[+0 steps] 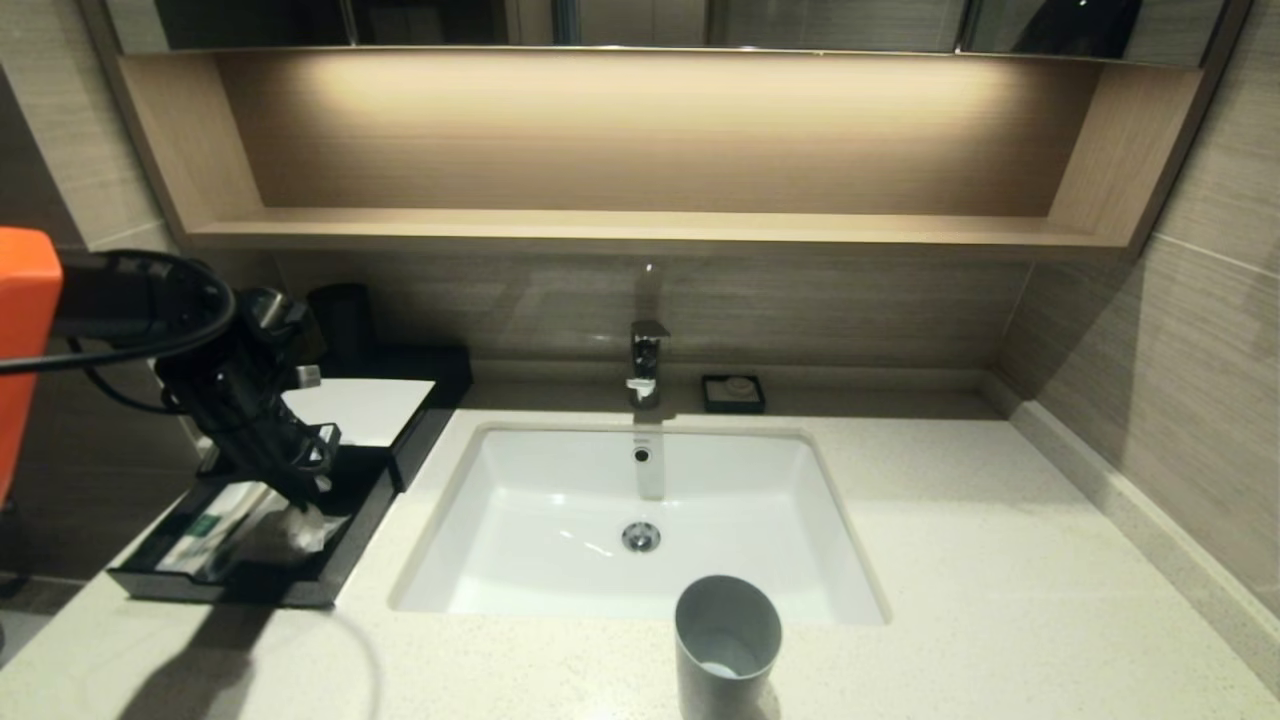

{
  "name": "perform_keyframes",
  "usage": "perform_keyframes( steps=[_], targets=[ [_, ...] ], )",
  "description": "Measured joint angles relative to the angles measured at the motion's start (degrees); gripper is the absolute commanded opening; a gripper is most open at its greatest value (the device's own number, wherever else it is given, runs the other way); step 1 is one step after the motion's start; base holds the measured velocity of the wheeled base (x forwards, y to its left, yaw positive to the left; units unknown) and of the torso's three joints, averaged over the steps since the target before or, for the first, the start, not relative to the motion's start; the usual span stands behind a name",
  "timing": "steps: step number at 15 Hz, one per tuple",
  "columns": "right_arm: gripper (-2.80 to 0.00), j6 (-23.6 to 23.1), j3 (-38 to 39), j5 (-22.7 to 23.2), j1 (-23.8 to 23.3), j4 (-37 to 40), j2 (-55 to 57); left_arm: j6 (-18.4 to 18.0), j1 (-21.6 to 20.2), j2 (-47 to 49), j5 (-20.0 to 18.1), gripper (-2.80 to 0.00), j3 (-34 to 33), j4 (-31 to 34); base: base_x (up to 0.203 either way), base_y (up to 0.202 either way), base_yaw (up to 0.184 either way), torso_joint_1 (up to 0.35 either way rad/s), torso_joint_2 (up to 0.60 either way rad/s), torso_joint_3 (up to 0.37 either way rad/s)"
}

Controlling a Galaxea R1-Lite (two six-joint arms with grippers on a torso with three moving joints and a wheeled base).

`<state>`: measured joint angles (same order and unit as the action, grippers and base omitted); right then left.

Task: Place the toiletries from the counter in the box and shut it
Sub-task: Place the bathroom toiletry into the drawer

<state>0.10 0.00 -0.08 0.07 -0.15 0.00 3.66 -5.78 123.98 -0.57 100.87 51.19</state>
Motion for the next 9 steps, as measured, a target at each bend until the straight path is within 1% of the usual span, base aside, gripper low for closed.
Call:
perform_keyframes(
  steps=[9],
  targets=[
    [-2.8,0.0,0.0,0.0,0.0,0.0,0.0,-0.1,0.5,1.2,-0.2,-2.8,0.0,-0.1,0.0,0.0,0.0,0.0,0.0,0.0]
  ],
)
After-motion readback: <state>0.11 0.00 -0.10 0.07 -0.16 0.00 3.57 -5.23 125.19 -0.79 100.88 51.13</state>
